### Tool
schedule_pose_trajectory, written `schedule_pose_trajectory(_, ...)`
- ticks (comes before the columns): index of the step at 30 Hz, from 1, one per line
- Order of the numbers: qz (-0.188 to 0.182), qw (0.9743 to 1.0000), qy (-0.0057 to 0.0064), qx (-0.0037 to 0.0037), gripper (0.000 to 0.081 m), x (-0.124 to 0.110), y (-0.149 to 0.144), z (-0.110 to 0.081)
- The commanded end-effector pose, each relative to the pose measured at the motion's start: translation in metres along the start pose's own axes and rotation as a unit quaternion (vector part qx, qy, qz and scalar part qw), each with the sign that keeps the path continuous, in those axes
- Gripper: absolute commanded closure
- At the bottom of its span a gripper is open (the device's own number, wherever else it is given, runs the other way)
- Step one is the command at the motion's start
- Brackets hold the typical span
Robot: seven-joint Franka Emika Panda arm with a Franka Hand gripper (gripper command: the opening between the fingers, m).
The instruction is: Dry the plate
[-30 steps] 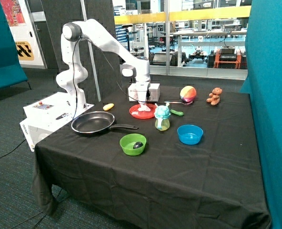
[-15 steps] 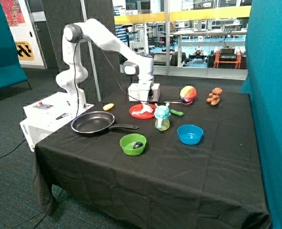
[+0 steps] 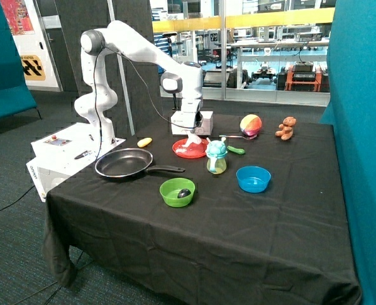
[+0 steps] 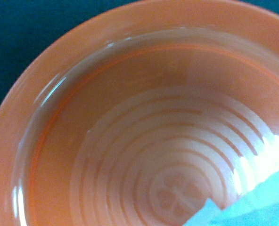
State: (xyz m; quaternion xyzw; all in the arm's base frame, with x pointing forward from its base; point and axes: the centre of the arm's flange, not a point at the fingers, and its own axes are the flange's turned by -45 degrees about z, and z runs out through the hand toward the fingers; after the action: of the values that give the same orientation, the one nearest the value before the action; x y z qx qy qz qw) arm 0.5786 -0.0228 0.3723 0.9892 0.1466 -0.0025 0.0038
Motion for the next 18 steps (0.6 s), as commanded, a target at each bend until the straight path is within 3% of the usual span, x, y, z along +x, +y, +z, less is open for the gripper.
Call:
schedule_pose_trajectory(1,-0.015,0.9999,0.0030,0.00333,0.0808,-0.014,0.004,-0.031)
schedule_pose_trajectory(18,-0.035,0.9994,0.0031,0.00327,0.0808,-0.017,0.007,-0.046)
